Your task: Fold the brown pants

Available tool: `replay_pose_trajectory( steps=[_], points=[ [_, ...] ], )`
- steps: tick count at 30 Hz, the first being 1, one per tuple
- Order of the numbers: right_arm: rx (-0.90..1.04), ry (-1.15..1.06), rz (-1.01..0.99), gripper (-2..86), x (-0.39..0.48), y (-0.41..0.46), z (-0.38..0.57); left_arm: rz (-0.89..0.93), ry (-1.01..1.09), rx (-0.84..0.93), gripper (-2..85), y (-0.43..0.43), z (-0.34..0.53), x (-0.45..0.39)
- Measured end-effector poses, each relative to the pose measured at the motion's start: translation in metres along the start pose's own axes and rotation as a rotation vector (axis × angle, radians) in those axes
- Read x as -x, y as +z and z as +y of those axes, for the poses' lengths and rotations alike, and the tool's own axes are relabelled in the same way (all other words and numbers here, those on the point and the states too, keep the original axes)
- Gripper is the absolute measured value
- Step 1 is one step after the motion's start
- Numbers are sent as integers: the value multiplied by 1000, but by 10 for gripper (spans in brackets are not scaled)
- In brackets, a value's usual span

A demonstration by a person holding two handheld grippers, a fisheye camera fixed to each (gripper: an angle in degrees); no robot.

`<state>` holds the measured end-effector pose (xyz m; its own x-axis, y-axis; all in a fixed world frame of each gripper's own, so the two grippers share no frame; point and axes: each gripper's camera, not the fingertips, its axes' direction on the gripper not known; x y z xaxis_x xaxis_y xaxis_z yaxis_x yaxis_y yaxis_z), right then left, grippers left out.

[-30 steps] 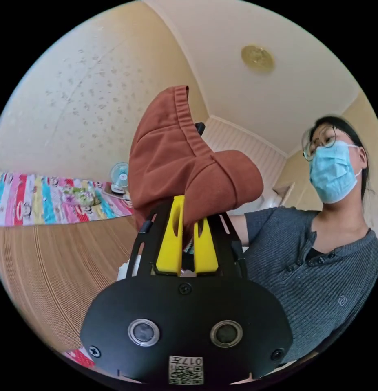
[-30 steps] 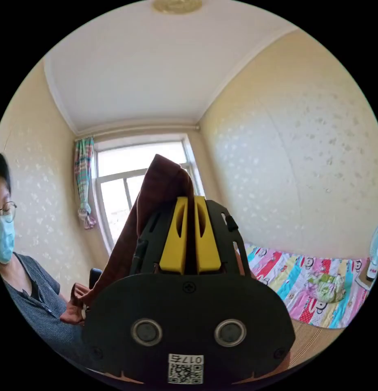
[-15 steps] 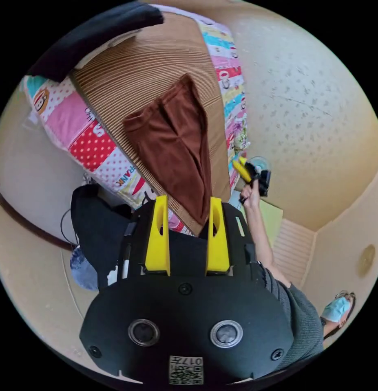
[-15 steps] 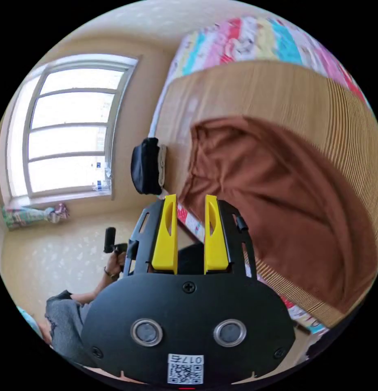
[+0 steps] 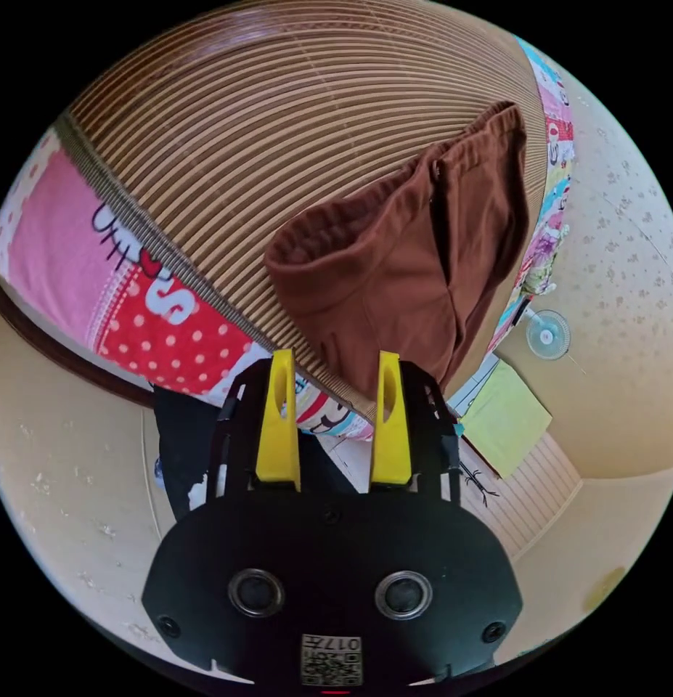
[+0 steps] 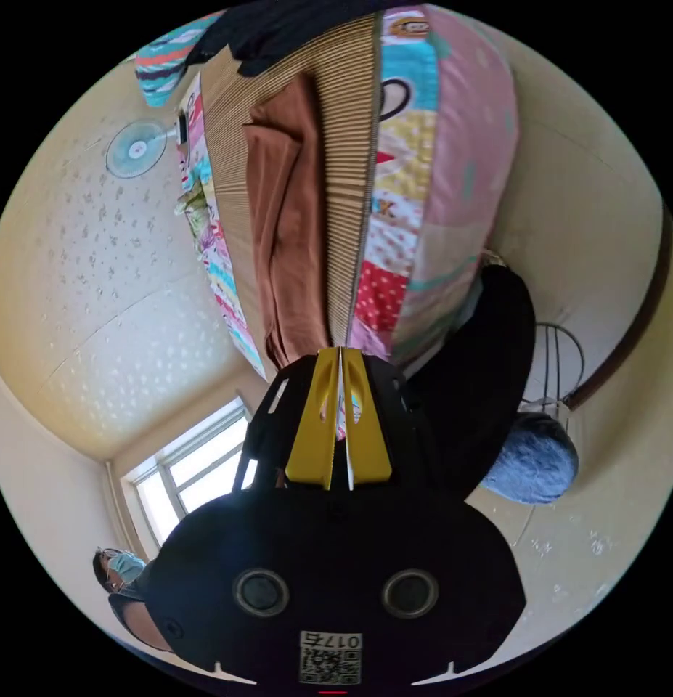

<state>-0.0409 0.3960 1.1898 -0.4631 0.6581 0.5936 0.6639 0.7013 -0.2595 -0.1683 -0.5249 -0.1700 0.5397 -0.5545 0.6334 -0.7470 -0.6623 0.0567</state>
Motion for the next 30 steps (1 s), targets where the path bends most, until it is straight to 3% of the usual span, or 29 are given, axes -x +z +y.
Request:
replay_pose_trajectory(
  steps=[4,8,12,15,20,23,26,30],
  points=[
    [-92,45,-29,12,8,-33,49,-88,-85,41,66,-9,-19,-10],
    [-132,89,-132,13,26,-38,81,-108,93,130,40,-40,-33,-13],
    [101,32,67,22,77,-39,72,-206,97,4,39,-96,-26,1],
    [118,18,130,30,110,-52,62,-240,-3,-154,56,-140,-9,22],
    [96,71,-82,44,138,-58,34,-142,-133,-302,104,-171,44,63],
    [104,228,-131,71,149,-47,14,-132,-181,-260,99,-160,80,88],
    [68,257,-282,84,170,-35,-6,-182,-233,-197,98,-145,117,104],
    [-1,330,-330,104,195,-28,-29,-160,-323,-161,98,-134,161,114]
  ],
)
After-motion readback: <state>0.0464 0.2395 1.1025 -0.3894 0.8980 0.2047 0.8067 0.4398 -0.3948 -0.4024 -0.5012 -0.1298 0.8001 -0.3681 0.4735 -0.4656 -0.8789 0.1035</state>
